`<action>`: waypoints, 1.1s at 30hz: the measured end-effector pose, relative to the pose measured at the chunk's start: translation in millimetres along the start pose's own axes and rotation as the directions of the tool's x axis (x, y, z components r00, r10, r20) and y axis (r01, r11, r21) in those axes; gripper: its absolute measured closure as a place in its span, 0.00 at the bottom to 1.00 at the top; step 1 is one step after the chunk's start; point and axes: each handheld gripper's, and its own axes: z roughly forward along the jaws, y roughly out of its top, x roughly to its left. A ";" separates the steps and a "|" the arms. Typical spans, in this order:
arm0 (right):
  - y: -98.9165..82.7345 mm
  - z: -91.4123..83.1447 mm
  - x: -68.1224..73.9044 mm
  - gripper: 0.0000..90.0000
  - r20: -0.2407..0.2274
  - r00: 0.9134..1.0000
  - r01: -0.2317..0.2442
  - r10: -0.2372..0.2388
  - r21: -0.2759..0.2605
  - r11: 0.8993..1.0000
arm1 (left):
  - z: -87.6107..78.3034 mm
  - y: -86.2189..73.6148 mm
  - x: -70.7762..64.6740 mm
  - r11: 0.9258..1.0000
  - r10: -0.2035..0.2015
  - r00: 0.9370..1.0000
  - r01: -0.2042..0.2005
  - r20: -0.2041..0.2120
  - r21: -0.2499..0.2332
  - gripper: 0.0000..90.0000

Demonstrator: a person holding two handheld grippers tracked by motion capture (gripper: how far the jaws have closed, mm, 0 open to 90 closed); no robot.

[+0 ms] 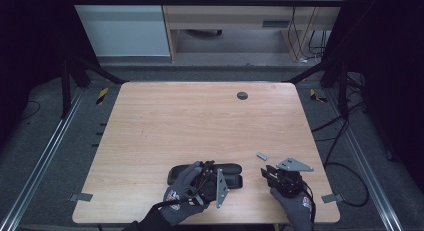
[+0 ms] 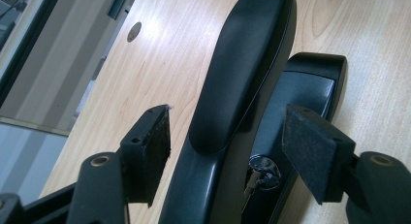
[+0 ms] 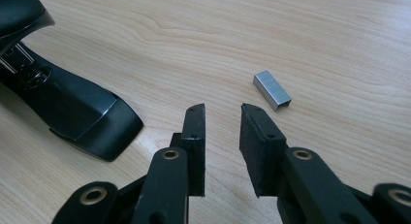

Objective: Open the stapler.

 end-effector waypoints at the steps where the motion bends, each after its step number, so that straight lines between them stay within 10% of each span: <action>1: 0.1 -0.1 0.5 0.81 -0.002 1.000 -0.003 0.003 0.002 1.000 | 0.6 0.0 -0.3 1.000 0.002 1.000 -0.002 -0.001 -0.001 0.38; 33: 1.0 0.3 10.3 0.96 -0.052 0.999 0.000 0.000 0.008 1.000 | 16.0 11.8 -14.0 0.991 0.131 0.987 -0.127 -0.092 0.047 0.51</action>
